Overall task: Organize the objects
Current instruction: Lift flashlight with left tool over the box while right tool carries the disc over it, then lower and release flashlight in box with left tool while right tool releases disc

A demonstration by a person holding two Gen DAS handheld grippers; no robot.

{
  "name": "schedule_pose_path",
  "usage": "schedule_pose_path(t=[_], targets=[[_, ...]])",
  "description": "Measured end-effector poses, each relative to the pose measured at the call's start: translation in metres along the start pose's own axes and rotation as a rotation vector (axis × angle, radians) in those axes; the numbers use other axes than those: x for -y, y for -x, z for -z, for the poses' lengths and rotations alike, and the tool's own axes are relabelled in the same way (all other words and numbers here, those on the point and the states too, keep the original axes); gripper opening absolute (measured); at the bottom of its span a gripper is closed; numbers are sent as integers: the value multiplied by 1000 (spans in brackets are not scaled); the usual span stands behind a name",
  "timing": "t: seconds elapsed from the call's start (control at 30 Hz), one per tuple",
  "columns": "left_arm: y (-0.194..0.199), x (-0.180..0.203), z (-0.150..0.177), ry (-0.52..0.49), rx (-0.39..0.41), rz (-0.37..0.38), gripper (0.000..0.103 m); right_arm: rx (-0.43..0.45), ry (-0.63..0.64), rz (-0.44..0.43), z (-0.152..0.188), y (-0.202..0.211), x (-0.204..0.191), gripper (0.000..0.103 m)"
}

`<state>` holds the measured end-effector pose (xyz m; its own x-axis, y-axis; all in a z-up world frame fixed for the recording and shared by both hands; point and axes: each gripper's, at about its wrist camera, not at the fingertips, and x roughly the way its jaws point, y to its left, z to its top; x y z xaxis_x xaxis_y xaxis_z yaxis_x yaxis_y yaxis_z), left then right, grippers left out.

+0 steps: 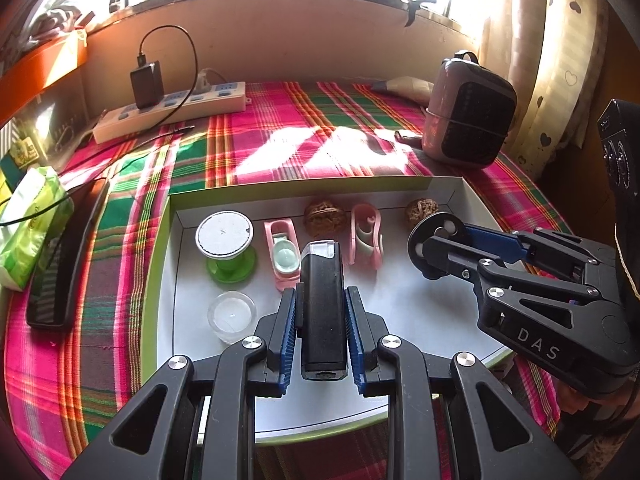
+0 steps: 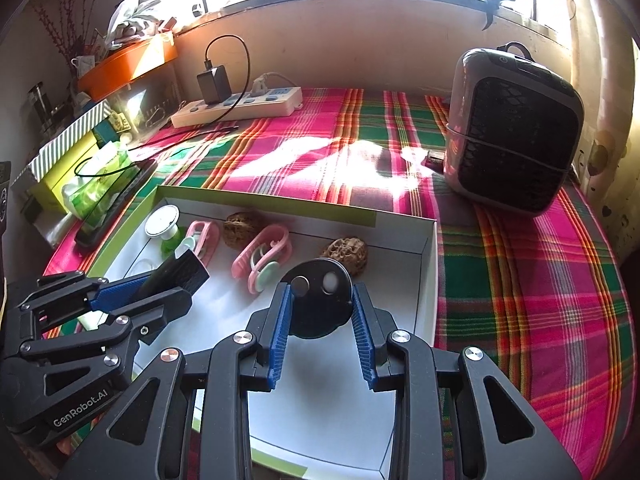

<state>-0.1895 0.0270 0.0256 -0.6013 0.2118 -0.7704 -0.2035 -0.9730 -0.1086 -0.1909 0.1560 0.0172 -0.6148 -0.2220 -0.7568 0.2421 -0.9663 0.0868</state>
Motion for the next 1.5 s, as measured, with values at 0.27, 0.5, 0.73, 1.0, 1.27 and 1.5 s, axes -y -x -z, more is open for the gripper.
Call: schedule_pose_path(t=[0.27, 0.5, 0.73, 1.0, 1.27, 1.5], targets=[[-12, -5, 3, 10, -29, -19, 21, -16, 18, 8, -4, -11, -2, 32], [-13, -6, 3, 11, -25, -19, 21, -17, 31, 15, -6, -16, -3, 32], [-13, -6, 3, 10, -26, -21, 21, -11, 38, 21, -7, -16, -4, 32], [-13, -5, 3, 3, -26, -28, 22, -9, 26, 20, -6, -16, -4, 32], [-12, -4, 3, 2, -29, -40, 24, -12, 16, 18, -5, -16, -4, 32], [-12, -4, 3, -1, -29, -44, 28, -11, 12, 12, -4, -14, -5, 42]])
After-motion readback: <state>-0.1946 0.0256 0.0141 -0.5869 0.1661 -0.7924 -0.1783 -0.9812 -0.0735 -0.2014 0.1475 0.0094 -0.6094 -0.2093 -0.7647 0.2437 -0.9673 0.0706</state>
